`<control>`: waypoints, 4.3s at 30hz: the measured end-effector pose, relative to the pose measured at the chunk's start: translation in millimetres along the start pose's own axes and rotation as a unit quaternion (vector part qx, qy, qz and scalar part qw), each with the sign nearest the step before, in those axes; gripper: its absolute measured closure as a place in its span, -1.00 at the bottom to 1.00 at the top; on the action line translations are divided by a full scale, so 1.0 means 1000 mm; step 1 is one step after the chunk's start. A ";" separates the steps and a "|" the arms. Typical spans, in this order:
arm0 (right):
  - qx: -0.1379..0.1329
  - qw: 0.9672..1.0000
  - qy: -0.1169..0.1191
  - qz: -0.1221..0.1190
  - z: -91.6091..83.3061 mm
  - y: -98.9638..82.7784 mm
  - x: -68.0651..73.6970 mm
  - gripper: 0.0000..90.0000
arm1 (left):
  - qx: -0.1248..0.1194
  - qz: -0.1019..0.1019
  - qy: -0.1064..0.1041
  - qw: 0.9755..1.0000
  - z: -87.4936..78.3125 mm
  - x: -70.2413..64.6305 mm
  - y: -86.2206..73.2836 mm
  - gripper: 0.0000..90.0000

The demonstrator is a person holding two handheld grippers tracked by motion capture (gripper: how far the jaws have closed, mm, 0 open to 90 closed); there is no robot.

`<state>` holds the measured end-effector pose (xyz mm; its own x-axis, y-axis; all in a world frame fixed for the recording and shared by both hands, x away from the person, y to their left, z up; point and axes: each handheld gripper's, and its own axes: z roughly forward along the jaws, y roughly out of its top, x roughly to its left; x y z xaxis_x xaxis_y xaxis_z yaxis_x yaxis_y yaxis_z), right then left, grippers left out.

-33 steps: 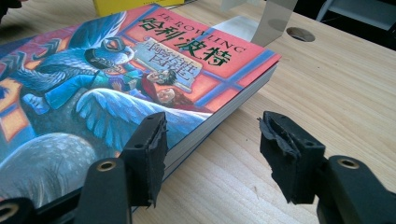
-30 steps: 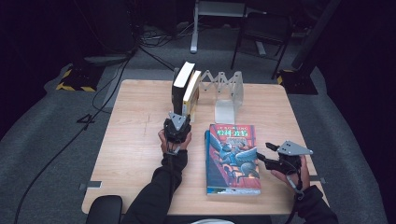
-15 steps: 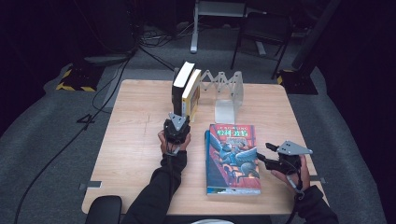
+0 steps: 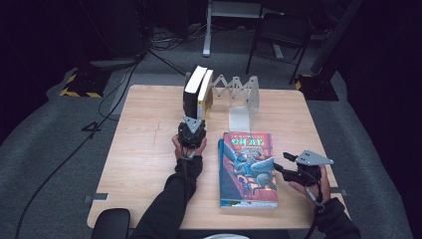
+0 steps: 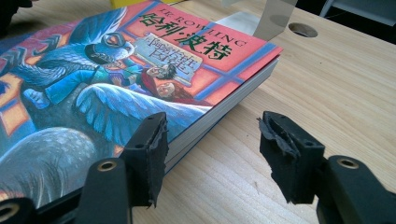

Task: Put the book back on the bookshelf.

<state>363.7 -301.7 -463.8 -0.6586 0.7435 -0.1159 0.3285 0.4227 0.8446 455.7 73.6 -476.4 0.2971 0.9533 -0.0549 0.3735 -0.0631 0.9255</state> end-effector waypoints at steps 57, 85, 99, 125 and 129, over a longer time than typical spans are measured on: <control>0.005 1.000 0.001 -0.004 -0.002 0.000 0.002 -0.09 | 0.021 0.003 -0.026 0.999 -0.003 0.003 -0.003 0.74; 0.022 0.998 0.048 -0.017 -0.018 0.005 0.017 -0.19 | 0.087 0.177 -0.117 0.974 -0.029 -0.004 -0.002 0.65; 0.046 0.993 0.108 0.007 -0.027 0.003 0.029 -0.33 | 0.136 0.239 -0.225 0.935 -0.070 0.005 -0.026 0.10; 0.128 0.974 0.180 0.054 0.014 0.010 0.016 -0.77 | 0.202 0.235 -0.320 0.895 -0.071 0.009 -0.058 -0.49; 0.130 0.976 0.170 0.034 0.012 0.013 0.019 -0.76 | 0.201 0.233 -0.318 0.897 -0.068 0.007 -0.057 -0.54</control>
<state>363.7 -275.4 -461.3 -0.8010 0.5787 0.1535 0.5115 0.5282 0.6778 377.1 104.3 -503.9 0.8964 0.4428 -0.0177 0.3274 -0.6347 0.7000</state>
